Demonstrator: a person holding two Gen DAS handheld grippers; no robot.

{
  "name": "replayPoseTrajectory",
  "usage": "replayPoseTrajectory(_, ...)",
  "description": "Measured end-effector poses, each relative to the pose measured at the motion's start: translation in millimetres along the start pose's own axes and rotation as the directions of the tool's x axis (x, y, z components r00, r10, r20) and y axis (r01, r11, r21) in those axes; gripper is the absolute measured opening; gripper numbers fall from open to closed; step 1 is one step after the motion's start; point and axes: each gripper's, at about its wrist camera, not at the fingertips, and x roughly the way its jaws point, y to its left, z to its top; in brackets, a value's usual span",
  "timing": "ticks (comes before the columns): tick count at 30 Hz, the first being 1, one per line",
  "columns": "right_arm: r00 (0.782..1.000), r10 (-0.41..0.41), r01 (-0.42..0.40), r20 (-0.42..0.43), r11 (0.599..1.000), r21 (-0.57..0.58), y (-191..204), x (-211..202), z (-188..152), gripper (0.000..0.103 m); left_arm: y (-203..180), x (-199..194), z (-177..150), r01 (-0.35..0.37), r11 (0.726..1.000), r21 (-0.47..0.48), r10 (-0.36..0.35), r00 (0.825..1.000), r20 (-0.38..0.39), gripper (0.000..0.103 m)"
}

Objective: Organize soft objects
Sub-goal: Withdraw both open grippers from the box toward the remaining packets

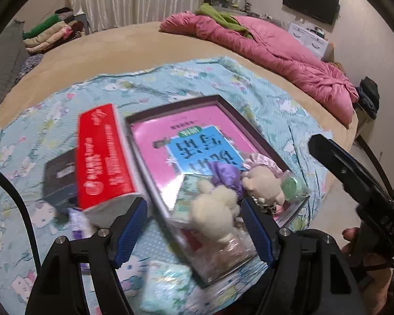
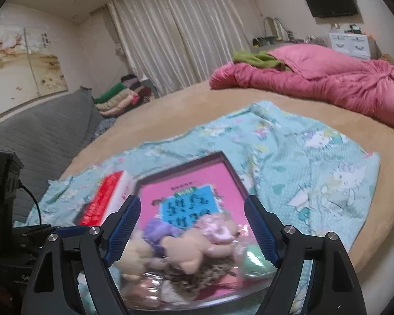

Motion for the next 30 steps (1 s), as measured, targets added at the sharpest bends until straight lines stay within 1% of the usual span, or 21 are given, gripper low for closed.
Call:
replayPoseTrajectory(3, 0.999, 0.046, -0.046, -0.008, 0.998, -0.051, 24.8, -5.4, 3.6, 0.082, 18.7, -19.9, -0.3, -0.027, 0.999, -0.026, 0.028, 0.999, 0.019, 0.073)
replayPoseTrajectory(6, 0.995, 0.082, -0.088, -0.063, 0.991, -0.102, 54.8, -6.5, 2.2, 0.082, 44.3, -36.9, -4.1, -0.055, 0.997, -0.054, 0.057, 0.998, 0.029, 0.073)
replayPoseTrajectory(8, 0.992, 0.084, -0.095, -0.095, 0.988, -0.120, 72.1, -8.2, -1.2, 0.083, 62.5, -47.0, -7.7, -0.082, 0.994, -0.071, 0.085, 0.996, 0.037, 0.074)
replayPoseTrajectory(11, 0.979, 0.090, -0.104, -0.183, 0.992, -0.068, 90.6, -5.0, -11.6, 0.083, 86.9, -53.1, -14.8, -0.130, 0.988, -0.086, 0.132, 0.991, 0.025, 0.074)
replayPoseTrajectory(13, 0.965, 0.074, -0.075, -0.253, 0.997, 0.004, 98.0, 0.2, -24.6, 0.083, 102.0, -53.5, -22.4, -0.146, 0.984, -0.099, 0.148, 0.989, 0.008, 0.074)
replayPoseTrajectory(16, 0.944, 0.069, -0.055, -0.322, 0.997, 0.053, 109.1, 7.8, -43.4, 0.083, 120.7, -48.9, -35.7, -0.134, 0.984, -0.113, 0.132, 0.991, -0.026, 0.074)
replayPoseTrajectory(19, 0.917, 0.076, -0.060, -0.391, 0.997, 0.052, 125.0, 16.0, -61.1, 0.083, 133.8, -42.5, -48.1, -0.139, 0.982, -0.128, 0.133, 0.990, -0.048, 0.074)
replayPoseTrajectory(22, 0.898, 0.054, -0.054, -0.437, 0.998, 0.012, 141.6, 20.3, -76.9, 0.083, 142.6, -29.6, -56.0, -0.122, 0.981, -0.151, 0.112, 0.991, -0.074, 0.074)
replayPoseTrajectory(25, 0.889, 0.000, -0.032, -0.459, 0.998, -0.062, 156.2, 26.2, -89.3, 0.083, 147.7, -11.7, -61.2, -0.127, 0.979, -0.158, 0.110, 0.988, -0.112, 0.074)
replayPoseTrajectory(28, 0.872, -0.017, -0.019, -0.489, 0.997, -0.069, 159.4, 36.6, -100.8, 0.083, 153.1, 11.3, -64.5, -0.120, 0.977, -0.175, 0.093, 0.984, -0.153, 0.074)
replayPoseTrajectory(30, 0.857, -0.050, 0.017, -0.513, 0.997, -0.069, 158.0, 45.0, -109.8, 0.083, 155.2, 23.3, -64.8, -0.123, 0.976, -0.180, 0.091, 0.981, -0.172, 0.074)
